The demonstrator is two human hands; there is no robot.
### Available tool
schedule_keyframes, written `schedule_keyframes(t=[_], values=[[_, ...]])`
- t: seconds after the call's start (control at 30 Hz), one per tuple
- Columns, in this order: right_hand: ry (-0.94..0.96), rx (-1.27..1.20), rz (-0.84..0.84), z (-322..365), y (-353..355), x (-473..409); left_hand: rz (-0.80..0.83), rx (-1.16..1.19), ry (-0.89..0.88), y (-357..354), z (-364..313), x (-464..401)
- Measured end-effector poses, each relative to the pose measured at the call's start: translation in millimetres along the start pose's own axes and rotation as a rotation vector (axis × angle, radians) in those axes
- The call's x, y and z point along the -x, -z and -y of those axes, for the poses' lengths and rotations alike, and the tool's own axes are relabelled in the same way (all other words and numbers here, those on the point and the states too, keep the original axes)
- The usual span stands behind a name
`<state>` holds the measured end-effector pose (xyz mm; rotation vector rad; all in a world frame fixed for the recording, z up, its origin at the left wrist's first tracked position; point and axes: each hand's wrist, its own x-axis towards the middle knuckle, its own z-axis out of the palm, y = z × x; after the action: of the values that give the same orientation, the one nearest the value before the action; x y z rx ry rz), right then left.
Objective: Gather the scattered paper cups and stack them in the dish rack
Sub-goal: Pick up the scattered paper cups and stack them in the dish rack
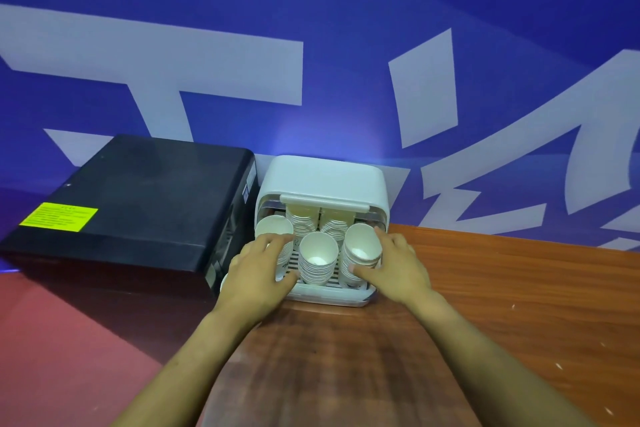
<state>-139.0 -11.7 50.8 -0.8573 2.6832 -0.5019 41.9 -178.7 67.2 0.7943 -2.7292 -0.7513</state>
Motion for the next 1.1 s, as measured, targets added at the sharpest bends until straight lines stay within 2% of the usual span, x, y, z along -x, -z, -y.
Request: schedule_keyframes(t=[0.13, 0.3, 0.57, 0.77, 0.9, 1.1], values=[[-0.021, -0.010, 0.076, -4.9, 0.4, 1.7, 0.025, -0.018, 0.017, -2.1, 7.7, 3.9], [-0.034, -0.074, 0.021, -7.5, -6.4, 8.5, 0.053, -0.054, 0.010, -4.7, 5.7, 1.9], [-0.206, -0.554, 0.016, -0.9, -27.4, -7.2, 0.114, -0.092, -0.182, -46.7, -41.9, -33.7], [-0.352, -0.796, 0.083, -3.5, -44.5, -24.1, 0.189, -0.377, -0.150, -73.2, -59.0, -78.6], [-0.404, -0.960, 0.040, -8.6, -63.6, -40.0, 0.260, -0.402, -0.165, -87.6, -59.2, -92.7], [-0.385, -1.059, -0.111, 2.1, -68.8, -55.3, 0.227, -0.256, -0.157, -91.3, -56.5, -107.0]])
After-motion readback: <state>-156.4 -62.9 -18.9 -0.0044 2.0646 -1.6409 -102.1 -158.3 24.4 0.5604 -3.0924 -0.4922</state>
